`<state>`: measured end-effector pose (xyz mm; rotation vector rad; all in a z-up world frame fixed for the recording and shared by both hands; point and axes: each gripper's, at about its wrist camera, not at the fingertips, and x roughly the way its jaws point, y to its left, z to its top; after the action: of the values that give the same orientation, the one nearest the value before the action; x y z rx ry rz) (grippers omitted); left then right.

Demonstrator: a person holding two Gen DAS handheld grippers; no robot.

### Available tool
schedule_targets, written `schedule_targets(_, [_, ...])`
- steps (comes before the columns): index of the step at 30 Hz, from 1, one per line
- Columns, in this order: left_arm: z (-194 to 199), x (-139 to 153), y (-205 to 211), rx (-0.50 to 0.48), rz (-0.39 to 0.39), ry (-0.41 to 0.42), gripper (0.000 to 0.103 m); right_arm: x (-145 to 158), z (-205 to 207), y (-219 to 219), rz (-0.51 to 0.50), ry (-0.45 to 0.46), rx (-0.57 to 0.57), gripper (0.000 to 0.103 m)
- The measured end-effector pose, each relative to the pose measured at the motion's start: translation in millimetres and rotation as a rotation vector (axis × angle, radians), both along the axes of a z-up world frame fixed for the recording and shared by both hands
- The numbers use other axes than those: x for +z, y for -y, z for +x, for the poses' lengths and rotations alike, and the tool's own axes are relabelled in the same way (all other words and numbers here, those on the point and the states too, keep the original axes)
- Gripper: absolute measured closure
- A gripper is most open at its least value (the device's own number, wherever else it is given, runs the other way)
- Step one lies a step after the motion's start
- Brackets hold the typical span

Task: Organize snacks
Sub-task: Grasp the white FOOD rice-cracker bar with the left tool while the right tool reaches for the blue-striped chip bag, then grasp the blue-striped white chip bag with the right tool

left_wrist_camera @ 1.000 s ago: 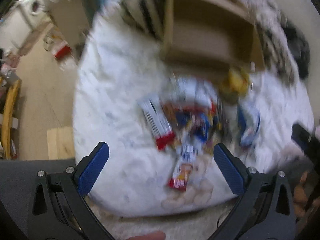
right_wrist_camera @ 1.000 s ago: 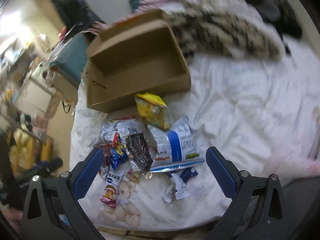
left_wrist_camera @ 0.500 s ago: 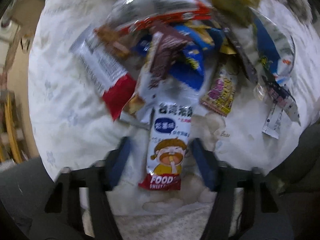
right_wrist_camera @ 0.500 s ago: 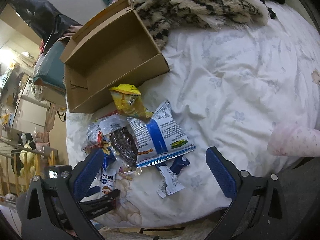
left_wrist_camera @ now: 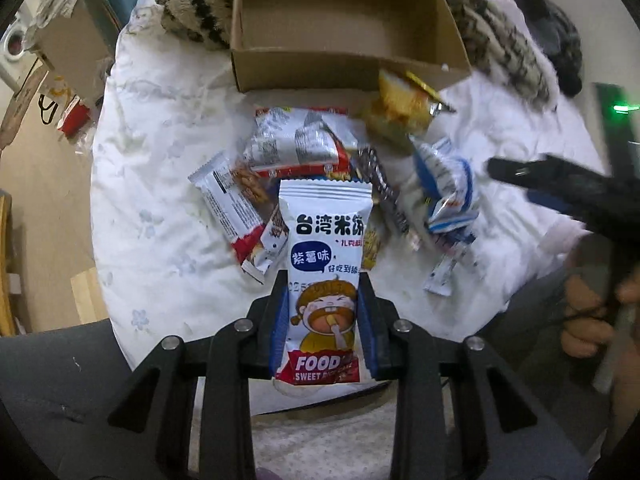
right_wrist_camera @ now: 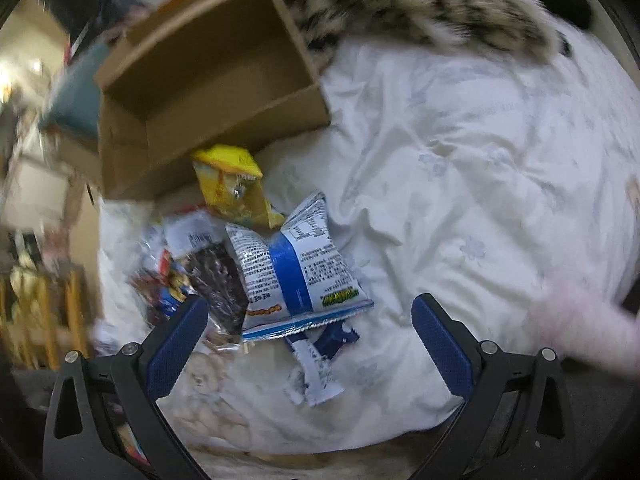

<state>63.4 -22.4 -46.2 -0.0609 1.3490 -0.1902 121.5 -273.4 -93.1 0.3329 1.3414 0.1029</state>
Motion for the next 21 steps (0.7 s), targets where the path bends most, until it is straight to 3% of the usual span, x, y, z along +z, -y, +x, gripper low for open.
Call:
schedule_targets(4, [10.2,-1.3,-1.9,0.025,0.029,0.053,0.076,-18.9,26.8,-11.7,0.007,-0.060,0.064,0.000])
schedule_targets(7, [17.3,1.4,-9.2,0.062,0.034,0.066,0.076,-27.1,38.2,-20.0,-0.046,-0.062,0.084,0.000])
schedule_targets(16, [27.7,0.5,-16.8,0.114,0.035,0.068,0.076,-64.5,50.4,-33.5,-0.106,-0.162,0.147,0.000])
schedule_targets(18, [28.9,-0.3,-17.3,0.123,0.027,0.063,0.076,-66.9,51.2,-34.6,-0.091,-0.167,0.166,0.016])
schedule_targets(19, [29.5,-0.9,-17.5,0.126,0.023,0.060,0.076,-68.9,52.0,-36.9,-0.085,-0.177,0.174,0.033])
schedule_targets(21, [29.2,0.8,-17.1,0.131,0.036,0.072,0.076,-66.1,52.1,-37.0,-0.081,-0.168,0.177,0.036])
